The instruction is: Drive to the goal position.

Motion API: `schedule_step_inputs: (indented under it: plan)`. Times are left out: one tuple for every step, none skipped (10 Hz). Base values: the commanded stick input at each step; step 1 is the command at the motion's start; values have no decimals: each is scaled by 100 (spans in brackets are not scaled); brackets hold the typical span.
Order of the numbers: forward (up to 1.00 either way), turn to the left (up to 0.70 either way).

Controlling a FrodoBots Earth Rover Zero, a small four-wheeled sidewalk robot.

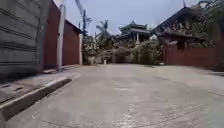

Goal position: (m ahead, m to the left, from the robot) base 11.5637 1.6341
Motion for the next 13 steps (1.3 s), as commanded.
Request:
schedule_step_inputs:
  plan:
    - [100, 0]
    - [100, 0]
    - [100, 0]
    - [100, 0]
    - [100, 0]
    - [100, 0]
    - [100, 0]
    - [100, 0]
    - [100, 0]
    - [100, 0]
    - [100, 0]
    - [100, 0]
    - [100, 0]
